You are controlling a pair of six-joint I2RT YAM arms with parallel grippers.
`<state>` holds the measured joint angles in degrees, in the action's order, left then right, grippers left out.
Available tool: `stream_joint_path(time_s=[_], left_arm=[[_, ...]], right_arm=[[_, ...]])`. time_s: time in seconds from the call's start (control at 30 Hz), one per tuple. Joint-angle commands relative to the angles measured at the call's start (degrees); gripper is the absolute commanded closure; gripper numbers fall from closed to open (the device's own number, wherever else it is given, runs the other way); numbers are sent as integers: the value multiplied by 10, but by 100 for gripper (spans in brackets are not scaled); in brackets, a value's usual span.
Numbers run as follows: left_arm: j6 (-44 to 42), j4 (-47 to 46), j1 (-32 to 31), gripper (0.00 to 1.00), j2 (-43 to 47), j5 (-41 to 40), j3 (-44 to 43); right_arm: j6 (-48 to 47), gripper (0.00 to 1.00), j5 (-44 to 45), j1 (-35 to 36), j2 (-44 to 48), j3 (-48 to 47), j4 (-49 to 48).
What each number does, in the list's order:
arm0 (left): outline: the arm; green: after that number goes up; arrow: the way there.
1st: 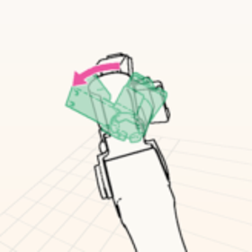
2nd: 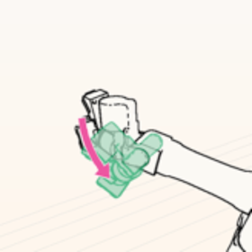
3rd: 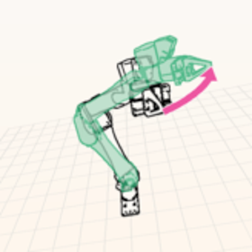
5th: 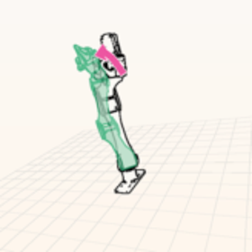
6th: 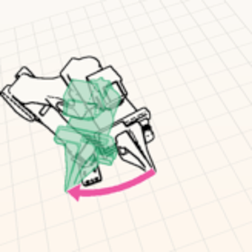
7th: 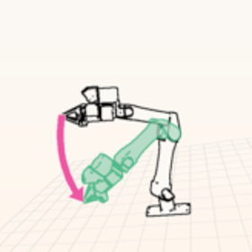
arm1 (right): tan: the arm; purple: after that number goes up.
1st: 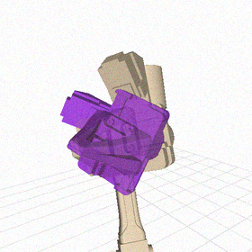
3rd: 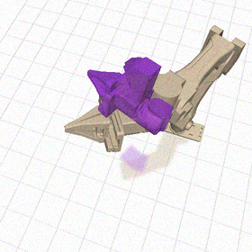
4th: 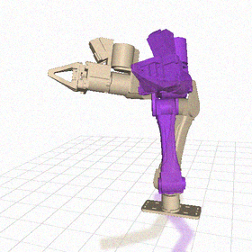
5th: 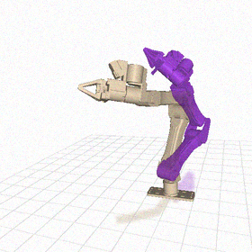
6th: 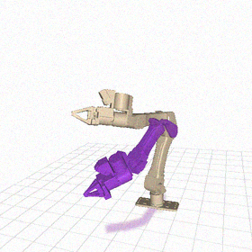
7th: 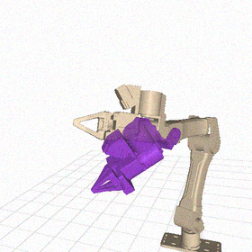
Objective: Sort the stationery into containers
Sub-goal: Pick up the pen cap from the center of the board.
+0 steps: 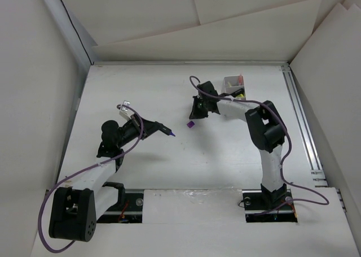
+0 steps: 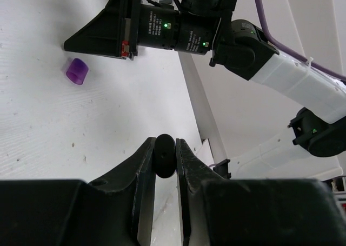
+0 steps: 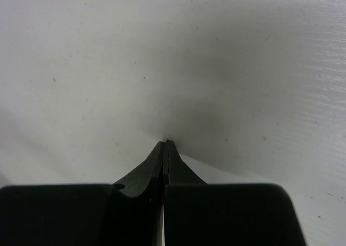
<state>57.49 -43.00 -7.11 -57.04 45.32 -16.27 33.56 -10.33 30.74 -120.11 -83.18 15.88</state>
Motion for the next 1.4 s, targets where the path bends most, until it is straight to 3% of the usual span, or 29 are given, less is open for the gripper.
stream_joint_path(time_s=[0.0,0.4,0.73,0.87,0.9,1.0,1.13,1.37], left_arm=[[-20,-11,2,100,10,4,-15],[-20,-11,2,100,-1,9,-15],[-20,-16,2,100,4,9,-15],[-20,-16,2,100,4,9,-15],[-20,-16,2,100,4,9,-15],[-20,-11,2,100,10,9,-15],[-9,-20,2,100,3,15,-15],[26,-46,2,100,-8,50,-20]], right_arm=[[-4,100,-6,2,1,3,-15],[24,100,29,1,89,141,-54],[34,100,74,24,140,166,-54],[34,81,109,24,179,173,-48],[27,70,115,31,202,178,-48],[0,49,120,45,227,190,-53],[-79,41,116,72,197,159,1],[-153,40,122,103,150,111,40]])
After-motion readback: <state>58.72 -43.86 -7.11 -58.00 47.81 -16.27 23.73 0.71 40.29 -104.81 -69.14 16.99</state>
